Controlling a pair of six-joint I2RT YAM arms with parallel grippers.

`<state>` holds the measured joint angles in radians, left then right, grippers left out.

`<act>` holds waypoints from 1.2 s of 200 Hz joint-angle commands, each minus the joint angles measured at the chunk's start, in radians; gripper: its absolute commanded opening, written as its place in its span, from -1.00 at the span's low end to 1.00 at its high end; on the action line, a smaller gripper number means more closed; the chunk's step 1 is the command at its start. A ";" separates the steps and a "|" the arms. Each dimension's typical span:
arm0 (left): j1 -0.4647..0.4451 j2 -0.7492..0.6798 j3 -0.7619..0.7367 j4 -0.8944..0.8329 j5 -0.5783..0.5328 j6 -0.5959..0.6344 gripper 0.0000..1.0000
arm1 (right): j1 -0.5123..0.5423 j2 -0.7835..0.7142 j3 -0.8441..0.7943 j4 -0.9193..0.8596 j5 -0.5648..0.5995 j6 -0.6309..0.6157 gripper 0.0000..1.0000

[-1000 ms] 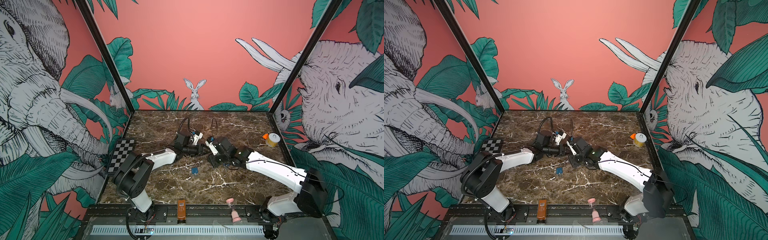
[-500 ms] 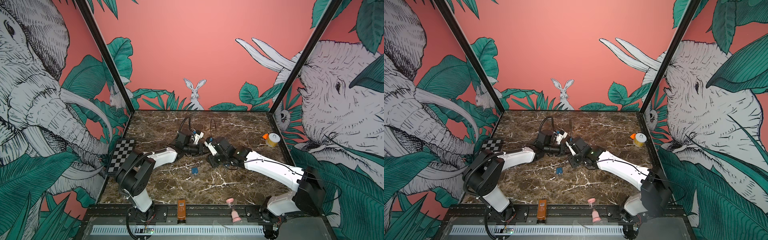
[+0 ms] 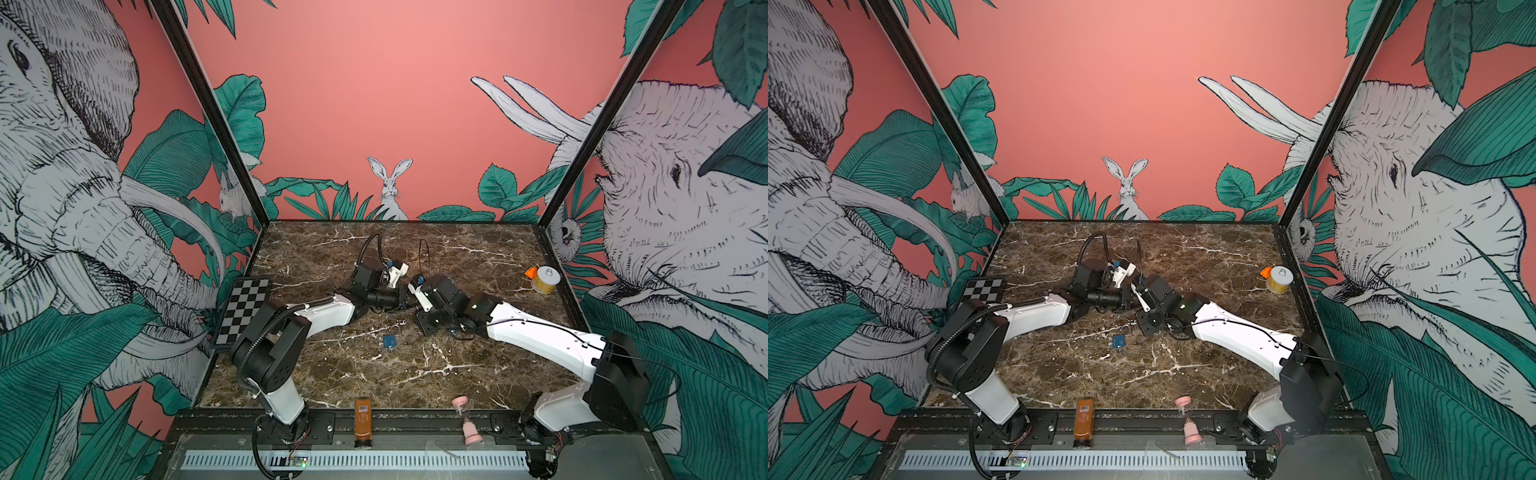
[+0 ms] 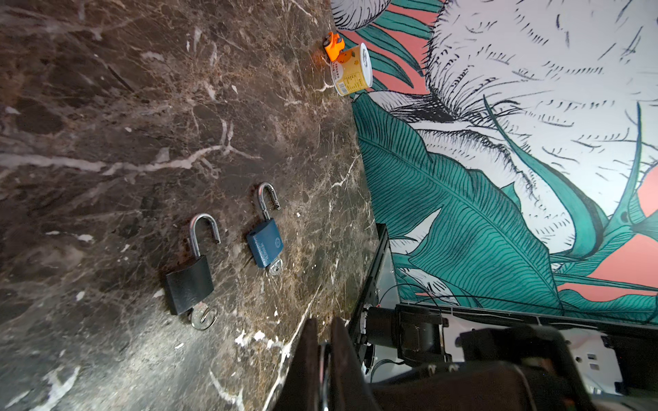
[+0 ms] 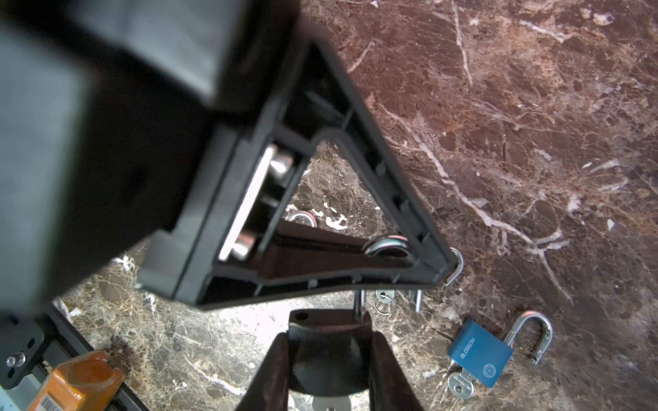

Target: Lock with the key

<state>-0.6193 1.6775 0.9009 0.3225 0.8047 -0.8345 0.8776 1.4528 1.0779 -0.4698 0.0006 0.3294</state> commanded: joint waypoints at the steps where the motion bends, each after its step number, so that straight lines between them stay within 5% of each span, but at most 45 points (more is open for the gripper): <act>1: -0.007 0.002 0.000 -0.014 0.001 0.008 -0.99 | 0.004 -0.028 -0.001 0.077 0.046 -0.006 -0.70; 55: -0.007 -0.009 0.000 0.021 -0.008 -0.009 -1.00 | 0.000 -0.048 -0.022 0.127 0.035 0.004 -0.57; 103: 0.001 -0.120 -0.089 0.265 -0.211 -0.191 -1.00 | -0.149 -0.230 -0.183 0.407 -0.234 0.074 0.14; 143: 0.004 -0.208 -0.063 0.322 -0.337 -0.316 -1.00 | -0.307 -0.402 -0.268 0.595 -0.379 0.047 0.13; 188: 0.013 -0.268 -0.033 0.310 -0.409 -0.616 -1.00 | -0.308 -0.452 -0.260 0.638 -0.293 -0.178 0.07; 240: 0.013 -0.277 -0.025 0.349 -0.400 -0.784 -1.00 | -0.311 -0.347 -0.152 0.625 -0.428 -0.273 0.07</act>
<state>-0.6117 1.4315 0.8505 0.6193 0.4026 -1.5036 0.5690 1.0569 0.8818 0.0891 -0.3489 0.1184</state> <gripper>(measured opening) 0.074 0.538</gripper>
